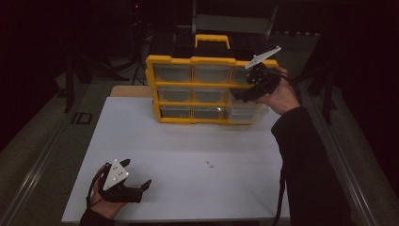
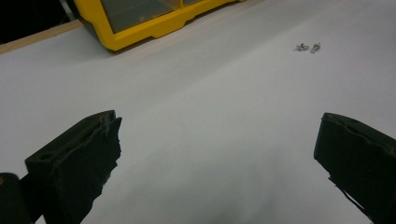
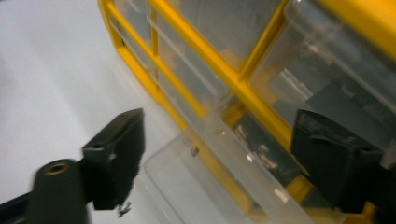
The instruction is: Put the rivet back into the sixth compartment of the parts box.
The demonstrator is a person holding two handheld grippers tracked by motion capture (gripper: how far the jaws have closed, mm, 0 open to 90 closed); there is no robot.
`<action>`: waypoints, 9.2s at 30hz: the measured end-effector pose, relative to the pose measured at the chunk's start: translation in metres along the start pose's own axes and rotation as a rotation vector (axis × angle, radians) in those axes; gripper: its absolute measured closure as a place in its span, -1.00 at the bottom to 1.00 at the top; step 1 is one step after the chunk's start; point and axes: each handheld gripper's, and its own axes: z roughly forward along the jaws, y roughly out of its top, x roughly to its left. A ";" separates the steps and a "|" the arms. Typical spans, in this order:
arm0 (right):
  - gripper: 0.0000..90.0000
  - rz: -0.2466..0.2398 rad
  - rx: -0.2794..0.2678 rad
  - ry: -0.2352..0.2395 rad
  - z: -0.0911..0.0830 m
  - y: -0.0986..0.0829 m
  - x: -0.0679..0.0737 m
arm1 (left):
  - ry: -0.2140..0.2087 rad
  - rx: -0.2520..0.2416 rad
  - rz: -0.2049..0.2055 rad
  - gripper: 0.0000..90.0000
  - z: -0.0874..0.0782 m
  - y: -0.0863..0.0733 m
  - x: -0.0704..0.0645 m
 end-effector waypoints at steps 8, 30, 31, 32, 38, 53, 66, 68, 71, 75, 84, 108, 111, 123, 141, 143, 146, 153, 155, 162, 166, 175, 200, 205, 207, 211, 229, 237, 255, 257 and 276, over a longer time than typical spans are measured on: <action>-0.78 -0.032 -0.027 0.041 0.012 0.007 0.017 | 0.001 0.000 0.002 -0.98 -0.001 0.000 0.000; -0.77 -0.128 0.001 0.165 0.048 0.024 0.071 | -0.002 -0.003 0.003 -0.98 -0.001 0.000 0.000; -0.77 -0.135 0.003 0.172 0.050 0.024 0.074 | -0.002 -0.003 0.003 -0.98 -0.001 0.000 0.000; -0.77 -0.136 0.006 0.174 0.051 0.024 0.076 | -0.002 -0.004 0.001 -0.98 -0.001 0.000 0.000; -0.76 -0.177 0.024 0.184 0.061 0.022 0.091 | -0.002 -0.001 0.003 -0.98 -0.001 0.000 0.000; -0.72 -0.236 0.062 0.226 0.088 0.008 0.119 | -0.001 -0.003 0.001 -0.98 -0.001 0.000 0.000; -0.71 -0.268 0.141 0.246 0.108 -0.019 0.135 | 0.002 -0.004 -0.001 -0.98 -0.002 0.000 0.000; -0.70 -0.269 0.150 0.250 0.111 -0.024 0.136 | 0.002 -0.004 -0.002 -0.98 -0.002 0.000 0.000; -0.70 -0.271 0.164 0.250 0.115 -0.030 0.138 | 0.001 -0.004 -0.001 -0.98 -0.002 0.000 0.000; -0.69 -0.271 0.176 0.252 0.119 -0.039 0.138 | 0.001 -0.001 0.000 -0.98 -0.002 0.000 0.000; -0.68 -0.266 0.206 0.259 0.126 -0.058 0.140 | 0.002 -0.004 -0.001 -0.98 -0.002 0.000 0.000; -0.59 -0.239 0.333 0.269 0.154 -0.102 0.140 | 0.001 0.000 0.000 -0.98 -0.002 0.000 0.000; -0.52 -0.237 0.352 0.270 0.158 -0.104 0.140 | 0.000 -0.001 0.000 -0.98 -0.002 0.000 0.001; 0.17 -0.241 0.418 0.309 0.164 -0.109 0.144 | 0.001 0.001 0.001 -0.98 -0.002 0.000 0.001; 0.83 -0.300 0.514 0.309 0.162 -0.102 0.154 | 0.003 0.003 0.000 -0.98 -0.001 0.000 0.001; 0.83 -0.307 0.512 0.313 0.162 -0.102 0.153 | 0.002 0.003 0.001 -0.98 -0.001 0.000 0.001; 0.83 -0.312 0.508 0.313 0.162 -0.101 0.152 | 0.003 0.002 0.000 -0.98 -0.001 0.000 0.001; 0.83 -0.307 0.487 0.311 0.157 -0.091 0.149 | 0.003 0.004 0.001 -0.98 -0.001 0.000 0.001; 0.83 -0.316 0.472 0.311 0.154 -0.085 0.147 | 0.003 0.002 0.002 -0.98 -0.002 0.000 0.001; 0.83 -0.312 0.443 0.297 0.144 -0.067 0.139 | 0.002 0.004 0.002 -0.98 -0.001 0.000 0.000; 0.83 -0.303 0.417 0.282 0.133 -0.052 0.131 | 0.004 0.003 -0.001 -0.98 -0.001 0.000 0.001; 0.83 -0.313 0.365 0.255 0.116 -0.022 0.125 | 0.004 0.004 0.000 -0.98 -0.001 0.000 0.001; 0.83 -0.242 0.154 0.187 0.066 0.046 0.077 | 0.006 -0.002 -0.003 -0.98 -0.002 0.000 0.002; 0.83 -0.203 0.137 0.162 0.055 0.047 0.065 | 0.004 -0.002 -0.004 -0.98 -0.002 0.000 0.001; 0.83 -0.196 0.131 0.150 0.051 0.046 0.059 | 0.004 -0.002 -0.003 -0.98 -0.002 0.000 0.001; 0.83 -0.177 0.123 0.133 0.041 0.042 0.050 | 0.004 -0.001 -0.005 -0.98 -0.002 0.000 0.001; 0.84 -0.120 0.123 0.064 0.008 0.013 0.017 | 0.007 0.001 -0.006 -0.98 -0.002 0.000 0.002; 0.12 -0.073 0.117 0.090 0.010 -0.002 0.007 | 0.006 0.002 -0.006 -0.98 -0.002 0.000 0.001; -0.70 -0.179 0.014 0.102 0.019 0.016 0.053 | 0.006 0.001 -0.004 -0.98 -0.002 0.000 0.002; -0.70 -0.198 0.006 0.112 0.021 0.020 0.061 | 0.006 0.000 -0.004 -0.98 -0.002 0.000 0.002; -0.69 -0.308 -0.002 0.224 0.061 0.017 0.121 | 0.005 0.001 -0.003 -0.98 -0.002 0.000 0.001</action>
